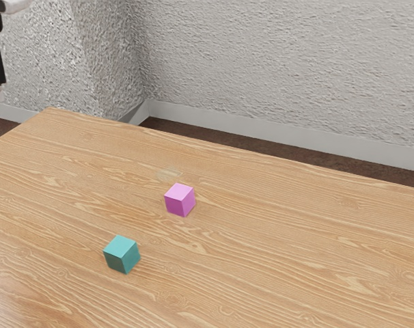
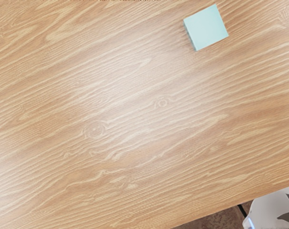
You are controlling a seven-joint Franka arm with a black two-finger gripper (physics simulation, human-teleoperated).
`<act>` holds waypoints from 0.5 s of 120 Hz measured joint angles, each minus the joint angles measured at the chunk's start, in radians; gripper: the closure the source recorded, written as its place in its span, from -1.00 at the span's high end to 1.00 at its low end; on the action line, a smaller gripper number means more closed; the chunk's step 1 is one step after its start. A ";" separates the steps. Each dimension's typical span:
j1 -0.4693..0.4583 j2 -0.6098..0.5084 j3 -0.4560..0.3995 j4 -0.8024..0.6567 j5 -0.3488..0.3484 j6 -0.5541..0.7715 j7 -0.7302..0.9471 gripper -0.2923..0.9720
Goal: Pick up the blue block with one arm, and put the blue block on the pink block with one arm
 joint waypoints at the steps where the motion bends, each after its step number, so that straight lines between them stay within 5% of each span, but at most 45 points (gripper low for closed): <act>1: 0.000 0.000 0.000 0.000 0.000 0.000 0.002 0.54; 45: -0.010 0.089 -0.009 -0.001 0.007 0.052 0.067 0.54; 60: -0.014 0.146 -0.129 -0.006 0.010 0.117 0.074 0.54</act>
